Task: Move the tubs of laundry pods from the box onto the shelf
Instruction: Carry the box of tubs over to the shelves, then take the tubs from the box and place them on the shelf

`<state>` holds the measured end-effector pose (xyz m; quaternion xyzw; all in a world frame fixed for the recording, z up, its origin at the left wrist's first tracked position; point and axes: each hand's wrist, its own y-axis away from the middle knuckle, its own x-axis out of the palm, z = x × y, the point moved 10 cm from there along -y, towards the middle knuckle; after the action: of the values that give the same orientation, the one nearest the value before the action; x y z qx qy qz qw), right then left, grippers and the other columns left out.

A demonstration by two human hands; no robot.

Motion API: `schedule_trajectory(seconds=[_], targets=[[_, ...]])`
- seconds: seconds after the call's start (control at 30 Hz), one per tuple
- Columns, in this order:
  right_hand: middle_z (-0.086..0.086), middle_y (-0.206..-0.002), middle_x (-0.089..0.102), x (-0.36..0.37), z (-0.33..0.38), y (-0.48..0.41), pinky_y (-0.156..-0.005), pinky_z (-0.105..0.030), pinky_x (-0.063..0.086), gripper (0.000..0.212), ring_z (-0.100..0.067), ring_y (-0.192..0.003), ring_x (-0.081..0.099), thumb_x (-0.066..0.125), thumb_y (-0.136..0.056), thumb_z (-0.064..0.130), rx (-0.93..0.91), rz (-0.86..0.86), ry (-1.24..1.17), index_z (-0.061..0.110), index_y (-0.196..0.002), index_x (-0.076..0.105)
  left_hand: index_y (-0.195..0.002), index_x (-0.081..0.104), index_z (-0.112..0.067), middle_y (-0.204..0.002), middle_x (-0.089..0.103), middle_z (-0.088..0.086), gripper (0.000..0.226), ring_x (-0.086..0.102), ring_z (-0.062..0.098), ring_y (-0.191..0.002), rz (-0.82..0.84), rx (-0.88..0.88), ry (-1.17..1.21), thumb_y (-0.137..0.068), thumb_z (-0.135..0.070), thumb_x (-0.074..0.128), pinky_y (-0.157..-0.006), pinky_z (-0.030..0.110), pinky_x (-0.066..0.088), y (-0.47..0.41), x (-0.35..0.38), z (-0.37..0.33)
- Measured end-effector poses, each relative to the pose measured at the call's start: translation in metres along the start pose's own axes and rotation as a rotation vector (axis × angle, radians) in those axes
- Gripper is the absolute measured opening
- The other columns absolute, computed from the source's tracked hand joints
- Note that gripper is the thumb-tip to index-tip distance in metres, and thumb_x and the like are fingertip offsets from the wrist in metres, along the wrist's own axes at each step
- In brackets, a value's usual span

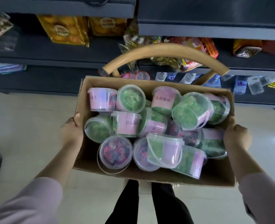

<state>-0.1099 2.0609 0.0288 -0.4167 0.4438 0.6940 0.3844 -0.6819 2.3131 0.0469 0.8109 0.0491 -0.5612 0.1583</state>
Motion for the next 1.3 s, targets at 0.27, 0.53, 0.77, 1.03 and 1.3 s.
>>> schedule_trajectory(seconds=[0.27, 0.53, 0.77, 1.03, 1.3], targets=[[-0.037, -0.1, 0.062, -0.002, 0.013, -0.009, -0.072, -0.041, 0.036, 0.075, -0.05, -0.094, 0.058, 0.024, -0.102, 0.053, 0.027, -0.006, -0.001, -0.008, -0.099, 0.066, -0.096, 0.061, 0.003, -0.093, 0.063, 0.032, 0.057, 0.058, 0.048, -0.086, -0.025, -0.025, 0.015, -0.103, -0.043, 0.03, -0.066, 0.039, 0.033, -0.011, 0.01, 0.006], [-0.029, -0.123, 0.059, 0.004, 0.023, 0.008, -0.095, -0.047, 0.043, 0.062, -0.044, -0.113, 0.055, 0.026, -0.102, 0.051, 0.069, 0.169, -0.235, 0.003, -0.123, 0.059, -0.124, 0.052, -0.006, -0.118, 0.061, 0.024, 0.054, 0.055, 0.045, -0.107, 0.113, -0.199, 0.159, -0.1, -0.05, 0.033, -0.08, 0.043, 0.04, 0.004, 0.013, 0.011], [-0.014, -0.144, 0.045, -0.02, 0.093, 0.065, -0.11, -0.049, 0.034, 0.073, -0.03, -0.133, 0.041, 0.043, -0.087, 0.059, -0.302, 0.16, -0.34, 0.016, -0.147, 0.034, -0.131, 0.051, -0.004, -0.135, 0.054, 0.01, 0.062, 0.048, 0.024, -0.127, 0.233, 0.26, 0.438, -0.088, -0.047, 0.054, -0.111, 0.037, 0.035, 0.109, -0.005, -0.106], [-0.003, -0.159, 0.025, -0.008, 0.135, 0.078, -0.114, -0.047, 0.025, 0.089, -0.026, -0.146, 0.022, 0.076, -0.078, 0.042, -0.541, 0.258, -0.183, 0.023, -0.151, 0.028, -0.145, 0.034, -0.016, -0.152, 0.034, 0.004, 0.082, 0.029, 0.016, -0.142, 0.673, 0.473, 0.505, -0.078, -0.057, 0.06, -0.115, 0.04, 0.028, 0.203, 0.059, -0.162], [-0.007, -0.153, 0.031, -0.002, 0.111, 0.067, -0.109, -0.044, 0.032, 0.1, -0.03, -0.138, 0.032, 0.083, -0.07, 0.041, -0.438, 0.22, -0.169, 0.018, -0.15, 0.026, -0.138, 0.028, -0.048, -0.139, 0.046, -0.019, 0.086, 0.047, 0.004, -0.126, 0.671, 0.266, 0.629, -0.067, -0.066, 0.072, -0.104, 0.025, 0.04, 0.207, 0.083, -0.143]])
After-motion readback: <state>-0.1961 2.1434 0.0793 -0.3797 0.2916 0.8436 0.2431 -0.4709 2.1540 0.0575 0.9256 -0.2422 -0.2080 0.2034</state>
